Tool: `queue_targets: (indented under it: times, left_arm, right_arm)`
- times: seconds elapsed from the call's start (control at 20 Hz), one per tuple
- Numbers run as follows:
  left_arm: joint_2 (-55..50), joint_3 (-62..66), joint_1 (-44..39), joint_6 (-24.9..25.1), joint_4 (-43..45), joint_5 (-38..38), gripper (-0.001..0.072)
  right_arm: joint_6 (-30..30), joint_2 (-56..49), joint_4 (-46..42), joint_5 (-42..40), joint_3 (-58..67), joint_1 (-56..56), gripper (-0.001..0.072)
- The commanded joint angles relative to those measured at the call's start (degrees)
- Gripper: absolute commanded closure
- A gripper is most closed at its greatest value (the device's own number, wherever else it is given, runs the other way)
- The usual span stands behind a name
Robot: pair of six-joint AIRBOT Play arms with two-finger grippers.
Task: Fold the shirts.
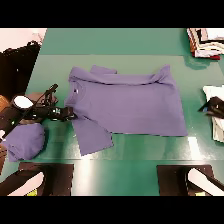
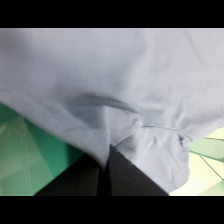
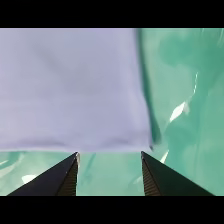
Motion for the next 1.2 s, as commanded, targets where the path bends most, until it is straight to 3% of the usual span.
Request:
queue_targets:
  times: [0.0,0.25,0.5,0.65,0.75,0.8,0.9,1.15]
  left_arm:
    - [0.04,1.01,-0.02,-0.04,-0.13,-0.33,0.0681]
    - [0.04,1.01,-0.02,-0.07,-0.15,0.46,0.0682]
    - [0.04,1.01,-0.02,-0.07,-0.20,0.76,0.0682]
    - [0.04,1.01,-0.02,-0.07,-0.20,0.87,0.0681]
    - [0.04,1.01,-0.02,-0.07,-0.20,0.83,0.0682]
    - [0.04,1.01,-0.02,-0.07,-0.17,0.81,0.0682]
    - [0.04,1.01,-0.02,-0.04,-0.09,0.59,0.0682]
    - [4.66,4.39,-0.02,-2.08,3.72,0.42,0.0685]
  right_arm:
    - [-0.02,0.76,-0.24,-1.86,-12.92,-6.82,0.0263]
    - [-0.24,0.76,0.04,-9.66,-25.14,-9.68,0.0263]
    - [-3.34,0.76,10.84,-16.39,-29.64,-9.68,0.0265]
    - [-3.48,0.74,11.65,-17.22,-29.62,-9.68,0.0288]
    - [-4.57,0.74,11.74,-17.05,-29.62,-9.68,0.0471]
    - [-5.38,0.74,11.72,-17.18,-29.62,-9.40,0.0494]
    - [-7.52,0.79,11.72,-17.22,-29.62,-7.67,0.0699]
    - [-8.24,2.82,11.69,-16.46,-23.96,1.07,0.0698]
